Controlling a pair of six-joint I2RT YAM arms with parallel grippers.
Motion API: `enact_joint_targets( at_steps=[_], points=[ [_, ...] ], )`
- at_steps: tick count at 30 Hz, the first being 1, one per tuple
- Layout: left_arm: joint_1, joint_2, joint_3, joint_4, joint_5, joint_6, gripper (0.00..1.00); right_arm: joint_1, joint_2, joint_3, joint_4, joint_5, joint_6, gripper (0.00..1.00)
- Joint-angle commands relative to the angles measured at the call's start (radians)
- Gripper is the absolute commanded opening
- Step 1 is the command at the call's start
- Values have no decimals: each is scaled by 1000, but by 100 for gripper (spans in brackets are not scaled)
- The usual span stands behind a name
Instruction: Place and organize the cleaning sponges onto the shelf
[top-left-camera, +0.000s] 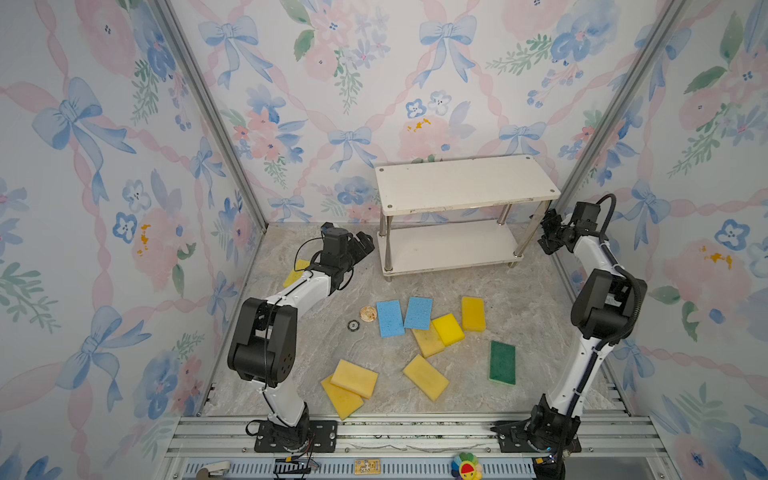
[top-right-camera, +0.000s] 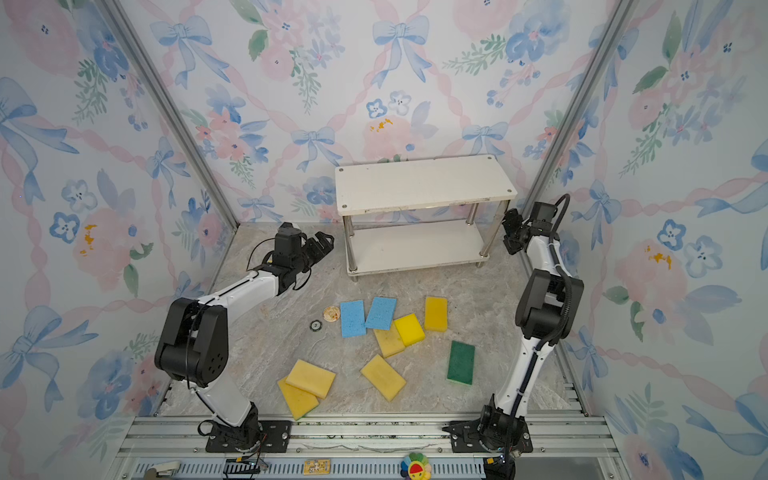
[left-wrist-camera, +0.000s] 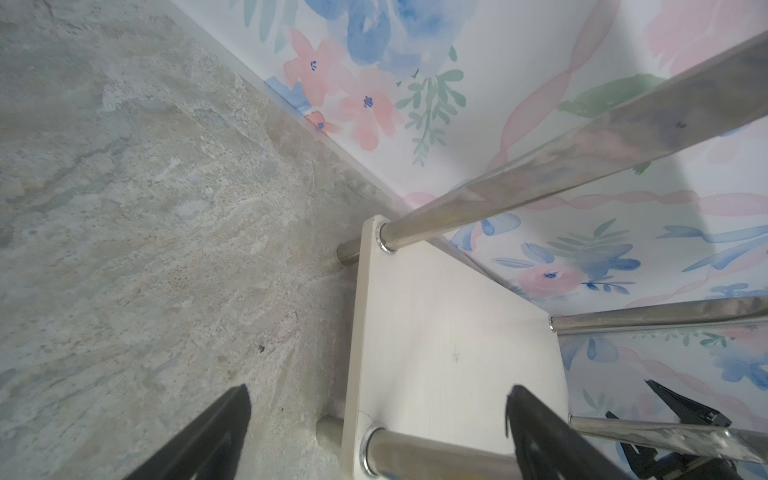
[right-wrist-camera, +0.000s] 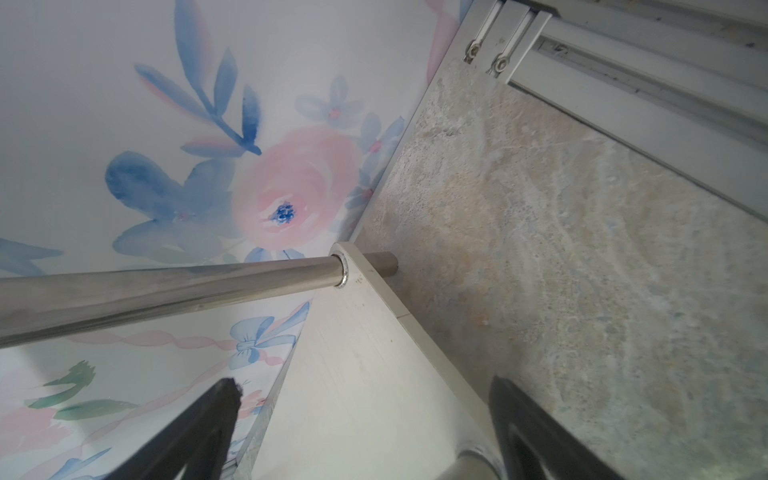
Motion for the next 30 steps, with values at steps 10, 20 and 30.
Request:
enact_joint_targets(
  at_steps=[10,20,30],
  points=[
    [-21,152,123,18,24,-19,98,74,-65,-175,87,-109,-26,97],
    [4,111,80,18,48,32,98,135,-172,-357,111,-115,-73,97],
    [49,22,-27,18,83,60,98,232,-250,-407,63,-56,-98,97]
  ],
)
